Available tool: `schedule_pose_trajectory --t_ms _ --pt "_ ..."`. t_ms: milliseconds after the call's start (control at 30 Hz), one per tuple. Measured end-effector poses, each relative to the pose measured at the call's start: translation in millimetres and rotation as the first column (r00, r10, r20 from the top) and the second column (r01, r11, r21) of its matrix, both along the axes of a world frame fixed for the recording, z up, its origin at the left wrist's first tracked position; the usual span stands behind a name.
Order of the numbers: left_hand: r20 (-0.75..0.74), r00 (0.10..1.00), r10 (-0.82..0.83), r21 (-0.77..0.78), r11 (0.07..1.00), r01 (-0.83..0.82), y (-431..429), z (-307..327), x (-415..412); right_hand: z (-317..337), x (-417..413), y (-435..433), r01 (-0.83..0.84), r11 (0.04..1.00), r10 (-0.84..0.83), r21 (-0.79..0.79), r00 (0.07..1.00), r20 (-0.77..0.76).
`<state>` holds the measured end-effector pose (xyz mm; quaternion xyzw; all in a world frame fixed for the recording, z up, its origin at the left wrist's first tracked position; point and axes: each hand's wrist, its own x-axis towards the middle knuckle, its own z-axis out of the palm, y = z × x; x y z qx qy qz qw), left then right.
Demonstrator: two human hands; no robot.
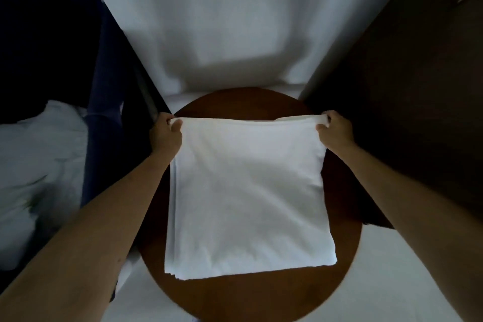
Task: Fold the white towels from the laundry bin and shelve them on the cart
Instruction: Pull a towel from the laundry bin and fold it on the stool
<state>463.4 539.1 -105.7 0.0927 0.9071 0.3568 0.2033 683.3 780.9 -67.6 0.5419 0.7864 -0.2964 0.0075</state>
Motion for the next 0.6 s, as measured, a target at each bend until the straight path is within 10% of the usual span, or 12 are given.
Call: schedule_pose_trajectory --t_ms 600 --pt "-0.004 1.0 0.011 -0.236 0.972 -0.012 5 -104 15 -117 -8 -15 -0.045 0.997 0.059 -0.064 0.966 0.251"
